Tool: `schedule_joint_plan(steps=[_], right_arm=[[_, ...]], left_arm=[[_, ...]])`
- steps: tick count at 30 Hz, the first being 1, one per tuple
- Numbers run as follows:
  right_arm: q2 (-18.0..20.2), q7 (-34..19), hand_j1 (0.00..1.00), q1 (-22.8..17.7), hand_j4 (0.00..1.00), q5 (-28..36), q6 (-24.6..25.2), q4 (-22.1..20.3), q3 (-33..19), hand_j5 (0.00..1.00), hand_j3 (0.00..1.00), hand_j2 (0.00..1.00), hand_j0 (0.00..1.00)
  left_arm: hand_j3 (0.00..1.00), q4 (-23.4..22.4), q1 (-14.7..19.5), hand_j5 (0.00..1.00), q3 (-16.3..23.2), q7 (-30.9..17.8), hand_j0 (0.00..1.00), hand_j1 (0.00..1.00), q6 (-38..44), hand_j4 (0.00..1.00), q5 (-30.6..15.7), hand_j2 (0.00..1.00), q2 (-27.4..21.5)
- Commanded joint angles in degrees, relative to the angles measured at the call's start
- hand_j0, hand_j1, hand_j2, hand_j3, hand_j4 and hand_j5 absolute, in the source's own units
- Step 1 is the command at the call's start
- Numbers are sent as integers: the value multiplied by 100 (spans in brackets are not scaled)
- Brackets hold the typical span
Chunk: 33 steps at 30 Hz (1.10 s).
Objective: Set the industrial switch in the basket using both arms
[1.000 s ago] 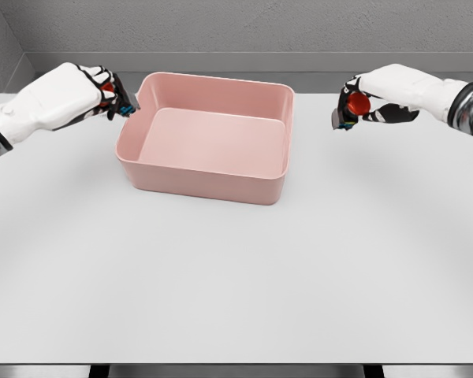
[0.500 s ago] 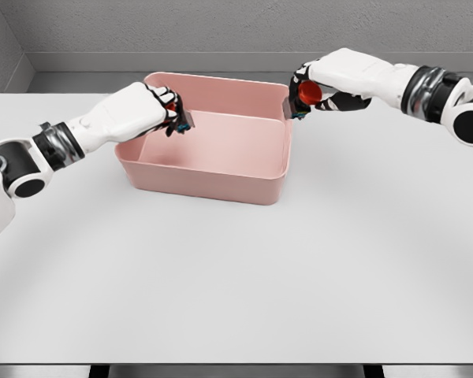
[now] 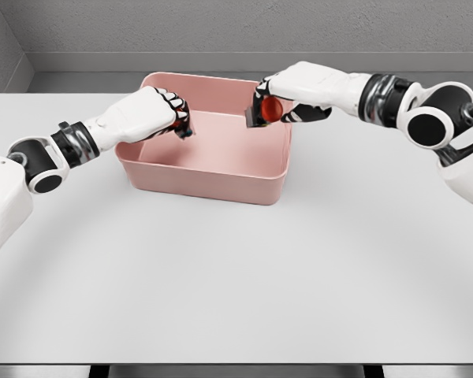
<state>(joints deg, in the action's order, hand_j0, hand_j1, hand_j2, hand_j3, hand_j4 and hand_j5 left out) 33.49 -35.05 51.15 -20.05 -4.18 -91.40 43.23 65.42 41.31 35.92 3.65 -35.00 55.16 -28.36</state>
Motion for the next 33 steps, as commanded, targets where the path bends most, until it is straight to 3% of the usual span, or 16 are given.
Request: schedule_joint_plan(steps=[1, 3, 7, 10, 11, 14, 18, 21, 25, 28, 31, 33], right_arm=[[-87, 5, 52, 26, 52, 2, 128, 148, 45, 52, 52, 52, 52], [-114, 5, 52, 79, 52, -7, 268, 228, 142, 52, 52, 52, 52], [-237, 5, 52, 237, 52, 2, 286, 228, 370, 52, 52, 52, 52], [-255, 5, 55, 237, 55, 2, 286, 228, 370, 55, 55, 55, 55], [-272, 5, 83, 237, 83, 2, 295, 228, 370, 83, 83, 83, 83], [-255, 5, 98, 237, 98, 2, 321, 228, 344, 98, 98, 98, 98], [-167, 5, 100, 237, 100, 2, 295, 175, 256, 100, 100, 100, 100], [-61, 5, 100, 264, 100, 54, 295, 132, 142, 100, 100, 100, 100], [615, 5, 100, 97, 100, 72, 242, -176, -587, 100, 100, 100, 100], [1089, 5, 100, -579, 100, 63, 216, -167, -1184, 100, 100, 100, 100], [1318, 5, 100, -1757, 100, 46, 119, -159, -2353, 100, 100, 100, 100], [1310, 5, 100, -2469, 100, 54, -232, -124, -3188, 100, 100, 100, 100]], left_arm=[[73, -3, 0, 73, -15, 4, 73, 73, 0, 73, -23, 73, -3], [85, -3, 0, 85, -15, 4, 85, 85, 0, 85, -23, 85, -3], [89, -3, 0, 89, -6, 4, 89, 89, 0, 89, -32, 89, -3], [98, -3, 0, 98, -6, 4, 98, 98, 0, 98, -40, 98, -12], [100, -3, 0, 100, -15, 4, 100, 100, 0, 100, -32, 100, -29], [100, -3, 17, 100, -23, 4, 100, 100, 0, 100, -76, 100, -56], [100, 129, 0, 100, -50, 22, 100, 100, 0, 100, -392, 100, -258], [100, 480, -44, 100, -23, 22, 100, 100, 0, 100, -735, 100, -653], [100, 876, -211, 100, 29, 30, 100, 100, 0, 100, -1270, 100, -1400], [100, 1078, -307, 100, 38, 30, 100, 100, 0, 100, -1499, 100, -1831], [100, 1395, -782, 100, 29, 39, 100, 100, 0, 100, -1780, 100, -2350], [100, 1456, -826, 100, 12, 48, 100, 100, 0, 100, -1912, 100, -2622]])
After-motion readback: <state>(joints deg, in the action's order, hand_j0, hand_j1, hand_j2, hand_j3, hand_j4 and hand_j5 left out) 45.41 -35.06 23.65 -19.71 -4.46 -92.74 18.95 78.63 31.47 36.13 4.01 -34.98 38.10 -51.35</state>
